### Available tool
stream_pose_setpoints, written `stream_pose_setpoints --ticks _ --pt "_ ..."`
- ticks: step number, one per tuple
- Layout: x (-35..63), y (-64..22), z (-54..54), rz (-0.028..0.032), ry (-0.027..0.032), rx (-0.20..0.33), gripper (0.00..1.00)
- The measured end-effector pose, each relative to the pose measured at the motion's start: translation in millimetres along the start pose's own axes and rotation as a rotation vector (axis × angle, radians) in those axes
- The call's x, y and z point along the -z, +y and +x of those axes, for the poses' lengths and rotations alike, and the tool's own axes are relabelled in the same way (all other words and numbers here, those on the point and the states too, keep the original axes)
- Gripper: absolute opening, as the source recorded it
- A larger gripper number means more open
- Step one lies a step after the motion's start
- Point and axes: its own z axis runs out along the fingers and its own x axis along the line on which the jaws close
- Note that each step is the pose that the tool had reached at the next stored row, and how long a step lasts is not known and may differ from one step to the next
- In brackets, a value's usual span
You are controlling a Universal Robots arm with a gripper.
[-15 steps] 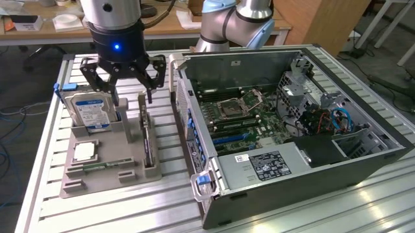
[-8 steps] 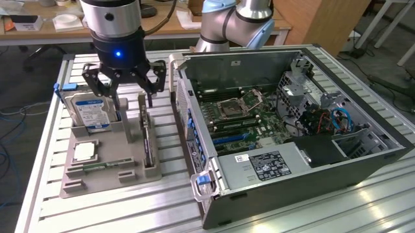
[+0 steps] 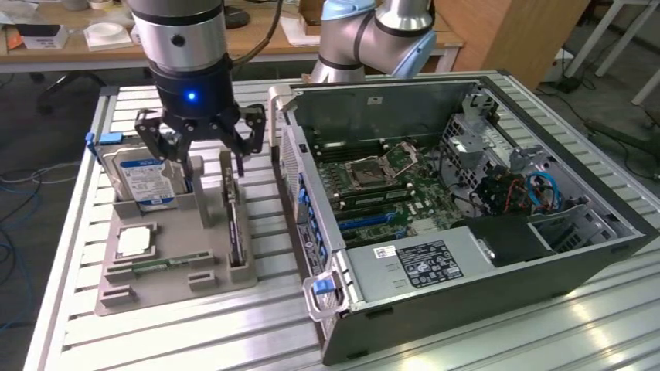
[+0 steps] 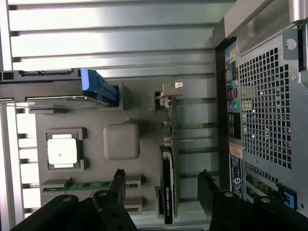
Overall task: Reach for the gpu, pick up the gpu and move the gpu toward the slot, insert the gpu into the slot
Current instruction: 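Pick up the gpu and move the gpu toward the slot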
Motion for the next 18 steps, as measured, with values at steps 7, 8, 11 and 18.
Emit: stream_pose_setpoints --ticks 7,8,11,18 --pt "-9.3 -0.9 -0.8 0.0000 0.0000 0.002 0.71" --pt "-10.5 -1.3 -0.8 0.0000 0.0001 0.003 0.71" --pt "-14.7 -1.9 -0.8 -0.0004 0.0009 0.020 0.71" --pt "-19.9 -5.6 -3.9 -0.0007 0.0013 0.029 0.71"
